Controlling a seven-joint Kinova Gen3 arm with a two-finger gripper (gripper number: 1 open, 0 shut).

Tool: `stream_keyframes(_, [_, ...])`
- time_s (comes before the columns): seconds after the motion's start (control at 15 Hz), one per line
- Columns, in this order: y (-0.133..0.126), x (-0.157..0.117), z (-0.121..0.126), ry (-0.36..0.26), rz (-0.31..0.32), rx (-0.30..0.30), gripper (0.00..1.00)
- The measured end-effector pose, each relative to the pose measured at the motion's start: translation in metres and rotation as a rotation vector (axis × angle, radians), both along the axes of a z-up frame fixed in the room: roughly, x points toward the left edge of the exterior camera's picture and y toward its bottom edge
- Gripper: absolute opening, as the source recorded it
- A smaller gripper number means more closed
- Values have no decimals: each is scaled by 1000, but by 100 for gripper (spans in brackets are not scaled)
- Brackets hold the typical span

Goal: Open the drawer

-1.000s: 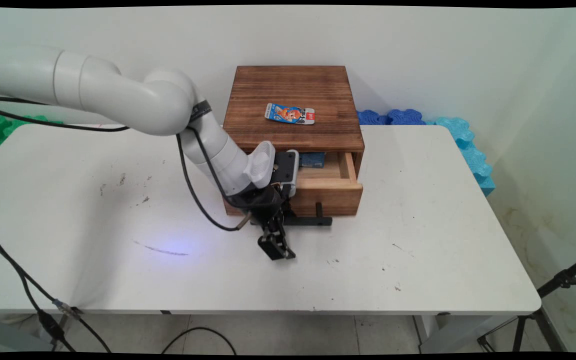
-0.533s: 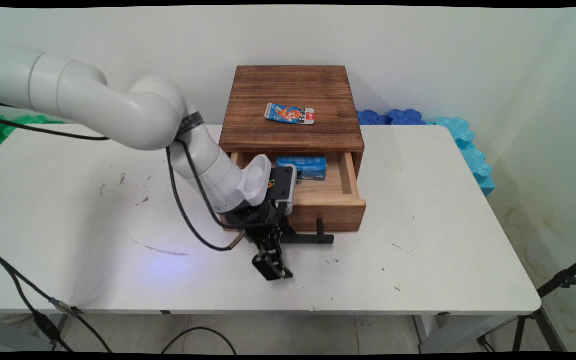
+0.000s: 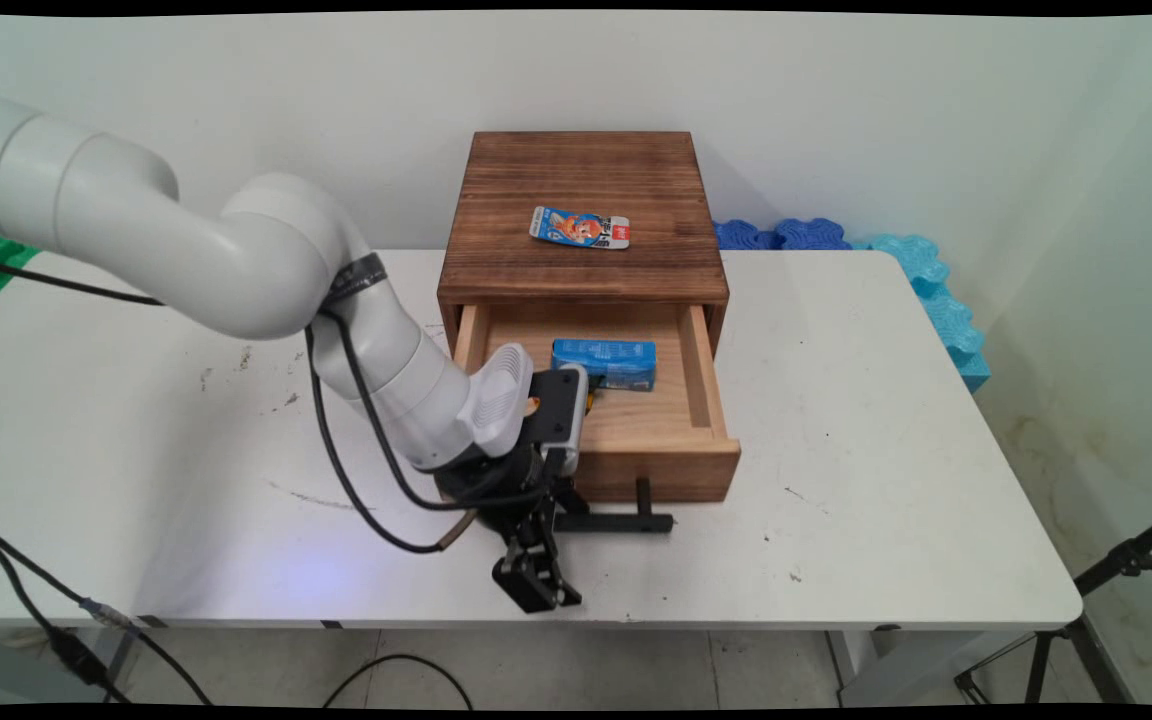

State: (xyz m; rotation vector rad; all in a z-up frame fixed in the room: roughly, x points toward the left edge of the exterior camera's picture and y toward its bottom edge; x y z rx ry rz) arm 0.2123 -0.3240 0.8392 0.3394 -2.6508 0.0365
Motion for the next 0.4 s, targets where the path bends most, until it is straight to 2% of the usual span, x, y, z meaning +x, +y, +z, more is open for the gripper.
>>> stream_keyframes(0.4, [23,-7,7,20,-1,17,100])
